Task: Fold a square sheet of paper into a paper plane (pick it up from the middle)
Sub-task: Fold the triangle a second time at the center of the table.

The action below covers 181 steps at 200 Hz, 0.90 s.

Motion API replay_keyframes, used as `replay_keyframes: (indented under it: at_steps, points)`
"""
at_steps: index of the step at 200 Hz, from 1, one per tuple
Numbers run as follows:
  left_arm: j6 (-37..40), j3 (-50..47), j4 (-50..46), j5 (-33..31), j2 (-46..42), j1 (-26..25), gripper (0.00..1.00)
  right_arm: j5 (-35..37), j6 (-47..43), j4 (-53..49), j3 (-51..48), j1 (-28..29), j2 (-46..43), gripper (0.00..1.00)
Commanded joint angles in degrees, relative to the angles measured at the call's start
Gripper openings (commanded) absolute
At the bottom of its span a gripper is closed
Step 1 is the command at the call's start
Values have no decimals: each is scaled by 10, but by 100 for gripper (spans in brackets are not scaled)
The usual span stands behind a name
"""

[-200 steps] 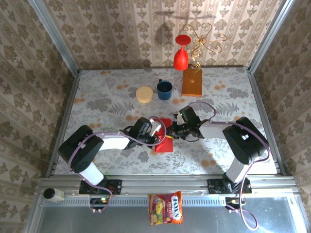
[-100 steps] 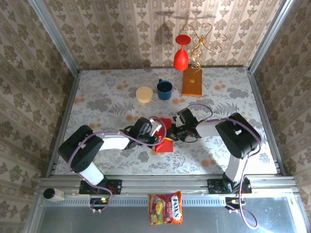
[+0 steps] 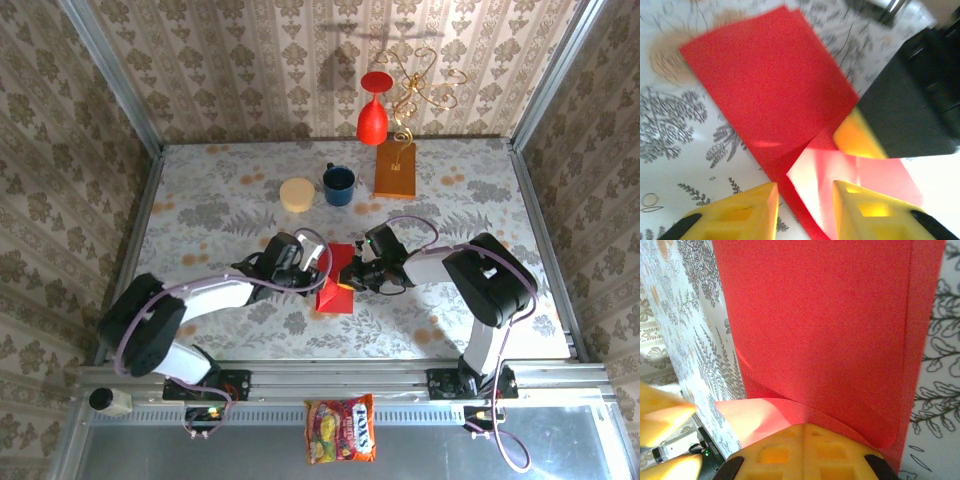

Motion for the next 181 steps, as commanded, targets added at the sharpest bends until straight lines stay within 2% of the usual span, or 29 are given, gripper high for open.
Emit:
replay_keyframes:
  at_steps: [1, 22, 51, 76, 131, 181]
  points:
    - [-6, 12, -37, 7, -39, -18, 33, 46, 7, -47, -22, 2, 11, 0]
    - [-6, 20, -47, 18, -43, -57, 19, 47, 7, -47, -23, 2, 11, 0]
    - [-6, 32, -41, 33, -5, -104, 0, 49, 7, -48, -25, 2, 12, 0]
    - [-7, 34, -25, 31, 34, -117, 0, 50, 7, -49, -25, 2, 13, 0]
    - [-1, 37, 4, 13, 92, -107, 0, 52, 5, -54, -25, 2, 14, 0]
    - [-20, 5, 33, 2, 91, -85, 0, 52, 3, -55, -26, 1, 16, 0]
